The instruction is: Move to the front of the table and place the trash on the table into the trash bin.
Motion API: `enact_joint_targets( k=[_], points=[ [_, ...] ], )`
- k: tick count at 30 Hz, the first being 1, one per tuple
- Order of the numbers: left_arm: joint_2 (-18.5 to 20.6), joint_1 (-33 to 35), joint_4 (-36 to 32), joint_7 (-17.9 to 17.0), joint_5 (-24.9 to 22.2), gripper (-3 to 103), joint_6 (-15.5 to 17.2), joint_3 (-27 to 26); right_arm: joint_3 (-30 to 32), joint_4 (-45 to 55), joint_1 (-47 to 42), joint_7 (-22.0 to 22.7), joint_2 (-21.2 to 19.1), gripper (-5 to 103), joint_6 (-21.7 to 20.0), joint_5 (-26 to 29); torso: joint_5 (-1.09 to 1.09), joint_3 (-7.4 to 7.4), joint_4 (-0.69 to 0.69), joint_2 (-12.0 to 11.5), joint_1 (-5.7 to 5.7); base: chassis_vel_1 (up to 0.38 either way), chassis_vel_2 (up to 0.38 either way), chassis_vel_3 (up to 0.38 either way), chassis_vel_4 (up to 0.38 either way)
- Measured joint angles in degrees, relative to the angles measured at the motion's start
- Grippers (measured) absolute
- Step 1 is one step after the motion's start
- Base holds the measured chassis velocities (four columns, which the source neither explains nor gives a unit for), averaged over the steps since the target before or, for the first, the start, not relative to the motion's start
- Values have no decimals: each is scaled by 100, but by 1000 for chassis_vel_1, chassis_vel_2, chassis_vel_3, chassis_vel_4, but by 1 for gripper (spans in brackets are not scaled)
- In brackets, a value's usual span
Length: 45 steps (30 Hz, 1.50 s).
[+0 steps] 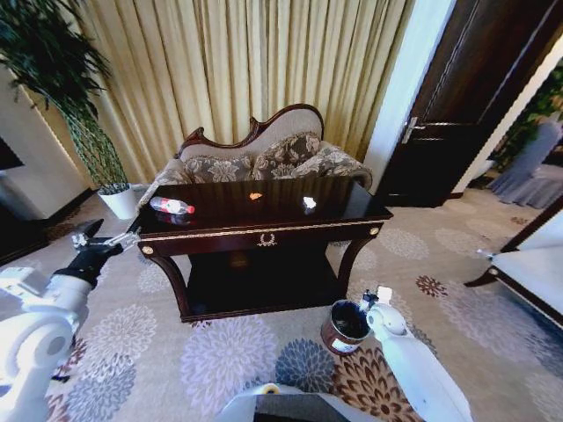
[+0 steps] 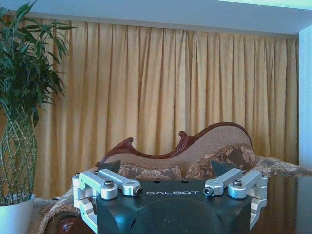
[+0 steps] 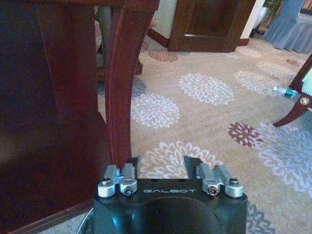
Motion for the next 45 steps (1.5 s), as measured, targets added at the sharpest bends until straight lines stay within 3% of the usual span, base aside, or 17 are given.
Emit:
enact_joint_targets(
  k=[1,2,4,6,7,10,12,14,24,45],
  points=[
    [0,0,0,0,0,100,0,0,0,0,0,0,0,47,0,0,0,0,0,0,0,0,0,0,0],
    [-1,-1,0,0,0,100,-1,1,12,157,-43,-10,-32,58,103,3,1,0,0,0,0,0,0,0,0],
    [-2,4,-3,0,0,100,0,-3,23,361,-92,-50,-76,63,200,19,1,0,0,0,0,0,0,0,0],
    [3,15,-5,-3,-1,100,-1,-22,35,1095,-229,-211,-237,75,465,54,-1,0,0,0,0,0,0,0,0],
    [3,15,-5,-3,-1,100,-1,-22,35,1095,-229,-211,-237,75,465,54,-1,0,0,0,0,0,0,0,0],
    [-1,21,-9,-3,-2,100,-2,-34,32,2442,-305,-213,-553,90,592,178,-2,0,1,0,0,0,0,0,0],
    [-10,32,-17,-3,0,100,-1,-37,45,2775,-317,-189,-635,90,597,248,-1,0,2,0,0,0,0,0,0],
    [-37,57,-35,-3,21,100,-1,-44,94,3338,-366,-175,-813,98,652,300,-2,0,2,0,0,0,0,0,0],
    [-116,20,-91,-1,130,100,-1,80,265,4032,-633,-545,-1100,100,1004,102,0,0,0,0,0,0,0,0,0],
    [-76,-57,-59,-18,154,100,32,126,175,4219,-712,-674,-1112,100,911,123,0,-1,1,1,-2,-61,79,74,-70]
  ],
)
